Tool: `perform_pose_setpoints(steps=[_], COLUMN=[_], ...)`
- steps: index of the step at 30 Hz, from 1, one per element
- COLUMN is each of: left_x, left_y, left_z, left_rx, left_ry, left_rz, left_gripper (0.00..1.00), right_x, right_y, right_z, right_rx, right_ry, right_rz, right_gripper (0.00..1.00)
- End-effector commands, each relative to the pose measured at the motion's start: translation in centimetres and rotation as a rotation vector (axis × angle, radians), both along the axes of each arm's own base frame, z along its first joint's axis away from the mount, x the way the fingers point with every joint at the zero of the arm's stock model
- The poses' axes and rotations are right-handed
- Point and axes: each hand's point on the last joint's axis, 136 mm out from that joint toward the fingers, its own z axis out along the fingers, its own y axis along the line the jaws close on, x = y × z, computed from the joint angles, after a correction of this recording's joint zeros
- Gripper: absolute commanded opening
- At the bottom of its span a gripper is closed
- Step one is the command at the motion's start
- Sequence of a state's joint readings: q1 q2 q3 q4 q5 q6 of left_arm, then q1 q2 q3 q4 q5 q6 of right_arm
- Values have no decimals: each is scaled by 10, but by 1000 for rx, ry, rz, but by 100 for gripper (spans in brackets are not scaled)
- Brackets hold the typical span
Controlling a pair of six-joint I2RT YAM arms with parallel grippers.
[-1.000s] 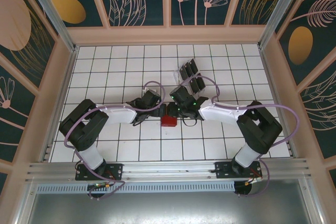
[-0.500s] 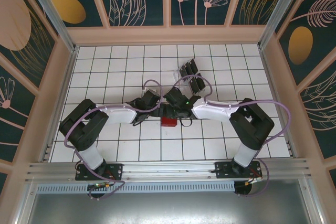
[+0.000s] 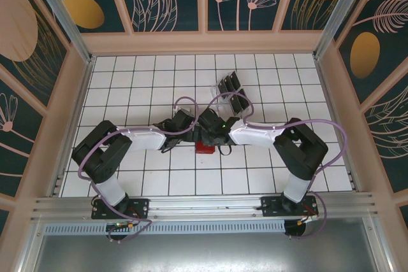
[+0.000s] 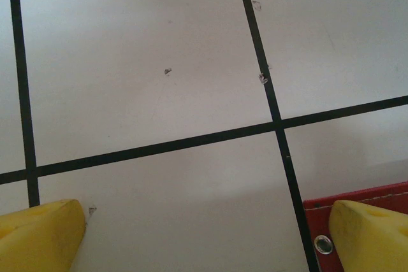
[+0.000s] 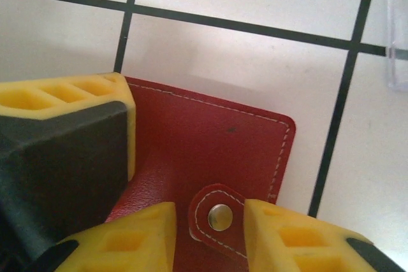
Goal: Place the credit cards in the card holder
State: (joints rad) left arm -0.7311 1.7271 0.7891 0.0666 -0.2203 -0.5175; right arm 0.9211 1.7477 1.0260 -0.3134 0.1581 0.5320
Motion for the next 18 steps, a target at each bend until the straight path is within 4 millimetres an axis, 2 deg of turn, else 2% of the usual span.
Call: perform_pose_setpoints(steps=[1,6,18], left_x=[-30,-31,-30], left_y=[6,6,7], left_z=[-41,-41,-41], left_rx=[45,45,46], left_ry=[158,158,157], left_rz=[-49,-49,-50], left_gripper=[99,99,98], right_x=[2,3,7], right_y=[6,2,3], right_z=[1,0,10], right_rx=[-28,-49,-34], right_ry=[-20,-27,-51], right_rz=[19,6,-8], right_gripper=[35,31,11])
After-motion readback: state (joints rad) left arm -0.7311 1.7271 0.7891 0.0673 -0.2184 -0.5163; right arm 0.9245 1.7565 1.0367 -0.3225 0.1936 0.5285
